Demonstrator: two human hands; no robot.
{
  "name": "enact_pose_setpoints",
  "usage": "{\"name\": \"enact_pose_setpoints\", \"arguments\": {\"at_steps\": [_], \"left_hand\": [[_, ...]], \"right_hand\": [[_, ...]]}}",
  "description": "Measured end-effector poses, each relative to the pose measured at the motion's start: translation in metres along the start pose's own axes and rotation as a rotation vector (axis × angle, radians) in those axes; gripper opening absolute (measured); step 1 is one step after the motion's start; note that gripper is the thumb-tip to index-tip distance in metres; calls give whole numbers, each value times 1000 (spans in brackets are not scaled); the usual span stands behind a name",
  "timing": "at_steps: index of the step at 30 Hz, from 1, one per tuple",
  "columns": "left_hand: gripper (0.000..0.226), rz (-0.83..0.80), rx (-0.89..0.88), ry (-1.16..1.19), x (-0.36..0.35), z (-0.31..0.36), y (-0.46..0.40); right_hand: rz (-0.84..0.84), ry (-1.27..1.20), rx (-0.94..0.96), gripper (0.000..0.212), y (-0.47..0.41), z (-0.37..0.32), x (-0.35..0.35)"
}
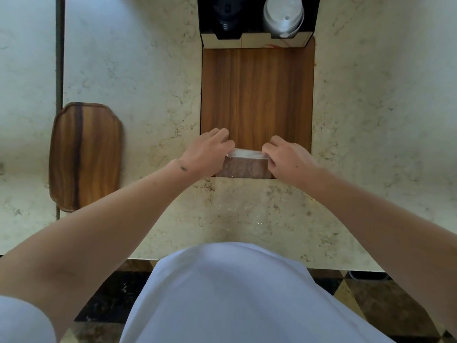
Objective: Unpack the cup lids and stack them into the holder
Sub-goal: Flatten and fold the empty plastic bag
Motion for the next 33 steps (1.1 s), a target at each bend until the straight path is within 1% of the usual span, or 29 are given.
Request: {"name": "enact_pose_setpoints", "arguments": {"at_steps": [2,4,5,7,9,10,13,14,17,19,22,24,29,31,33], "left_hand": [[18,-4,-7,26,0,-2,3],[16,22,-12,63,1,-4,7],[17,32,-12,75,1,-4,8],[16,37,3,95,1,-4,8],[11,31,58,123,1,-4,3],[12,27,90,135,1,-4,0],[34,-15,170,188,0,-4,-8],[34,-27,175,185,0,-4,-10],[15,-73,143,117,3,-3,-11],[9,-75,104,89,6,-2,-8],[13,-15,12,27,5,0,-1],[16,5,-17,-11,4,4,4],[32,45,-33,-35,-3,13,16],[33,73,-26,-28,-6,14,19],[29,87,-29,-37,-7,15,22]], "right_hand": [[30,-4,4,10,4,-1,-2],[65,-29,-1,18,7,0,-4],[74,-51,-6,19,7,1,-5],[78,-106,-17,12,6,4,-5],[74,-148,-39,5,4,6,-6],[71,-164,-55,7,2,6,-7],[35,-211,-110,20,-3,8,-8],[27,-202,-107,18,-5,8,-8],[33,-123,-55,5,-6,5,-5],[45,-91,-38,7,-4,3,-3],[53,-30,-13,13,1,-1,-2],[62,-8,-3,14,4,-5,-3],[63,-24,-4,10,10,-5,-7],[55,-28,13,8,12,-5,-7],[60,-16,28,11,13,-5,-7]]}}
Point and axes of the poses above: each hand's wrist, its own y-axis away from the middle knuckle, its own x-axis out of the back of the hand, z = x × y, the point moved 1 cm from there along -y, towards the middle knuckle, and after that the axes turned 3 degrees about -z, right-handed, at the moved point
